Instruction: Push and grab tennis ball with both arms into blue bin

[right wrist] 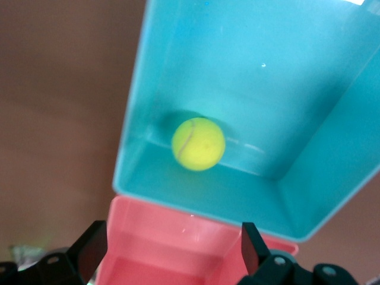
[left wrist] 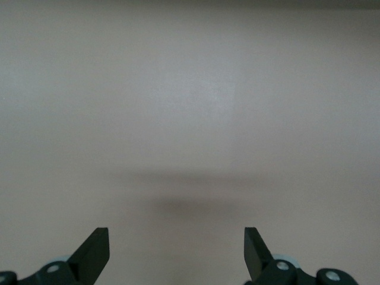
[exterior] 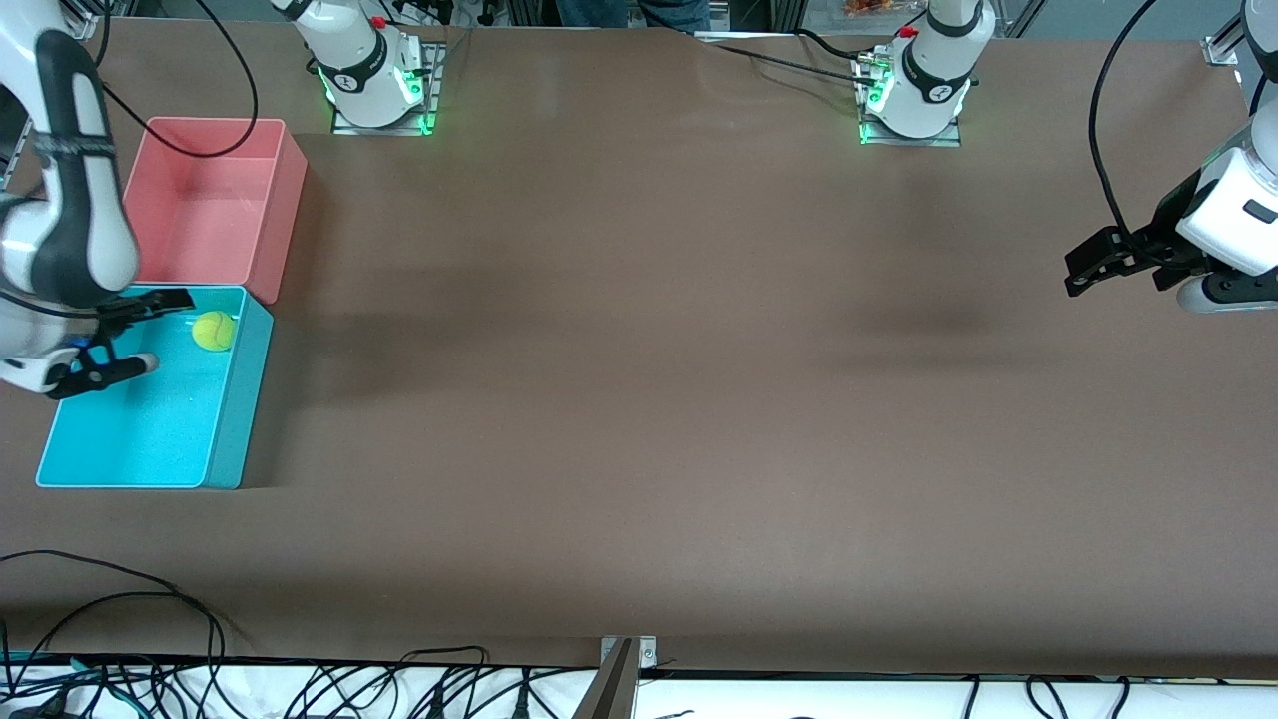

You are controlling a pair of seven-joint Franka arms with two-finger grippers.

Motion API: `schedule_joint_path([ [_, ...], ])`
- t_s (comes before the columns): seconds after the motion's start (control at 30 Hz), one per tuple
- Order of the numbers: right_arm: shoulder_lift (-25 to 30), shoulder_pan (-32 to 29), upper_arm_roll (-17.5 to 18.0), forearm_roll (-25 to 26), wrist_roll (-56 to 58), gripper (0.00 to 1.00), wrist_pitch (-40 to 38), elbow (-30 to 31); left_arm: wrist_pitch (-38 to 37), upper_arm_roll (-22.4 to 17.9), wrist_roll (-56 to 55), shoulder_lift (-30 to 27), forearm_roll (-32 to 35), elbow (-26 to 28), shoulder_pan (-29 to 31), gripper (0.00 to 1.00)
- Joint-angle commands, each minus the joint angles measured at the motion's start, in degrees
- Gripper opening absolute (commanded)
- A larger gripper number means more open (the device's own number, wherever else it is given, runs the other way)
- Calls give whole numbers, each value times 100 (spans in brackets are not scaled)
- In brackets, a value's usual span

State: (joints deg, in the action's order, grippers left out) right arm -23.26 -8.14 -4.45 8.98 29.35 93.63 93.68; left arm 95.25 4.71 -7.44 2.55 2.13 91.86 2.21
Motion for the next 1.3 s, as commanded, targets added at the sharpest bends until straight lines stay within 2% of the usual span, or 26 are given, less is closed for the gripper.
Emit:
schedule_joint_path([
  [0.0,-48,5,321,16,1,100,-1134,-929,11,4,120,-26,42,24,8,100],
  [0.17,-21,5,611,16,-201,100,-1654,-1448,11,4,112,9,42,25,-27,100],
  [0.33,31,5,1067,16,-798,100,-1997,-1773,20,-5,120,9,-186,16,25,100],
  [0.47,84,5,1463,16,-1509,100,-2112,-1827,55,-13,120,9,-362,16,61,100],
  [0.6,391,5,1824,-45,-2213,100,-2112,-1827,55,-5,120,9,-336,16,43,100],
  [0.73,585,5,1956,-291,-2688,100,-2112,-1818,64,-13,120,9,-336,16,52,100],
  [0.83,891,49,1930,-485,-2873,100,-1963,-1635,64,-13,120,9,-327,16,52,100],
  [0.97,1480,339,1808,-362,-3294,100,-1384,-844,64,-13,120,9,-310,16,52,100],
  [1.07,1780,532,1413,-441,-3471,100,-1050,-395,64,-13,120,9,-310,16,52,100],
  [1.17,1938,892,895,-476,-3497,100,-689,-201,64,-13,120,9,-318,16,52,100],
  [1.27,2053,937,647,-704,-3454,100,-320,-26,64,-5,120,9,-318,16,34,100],
])
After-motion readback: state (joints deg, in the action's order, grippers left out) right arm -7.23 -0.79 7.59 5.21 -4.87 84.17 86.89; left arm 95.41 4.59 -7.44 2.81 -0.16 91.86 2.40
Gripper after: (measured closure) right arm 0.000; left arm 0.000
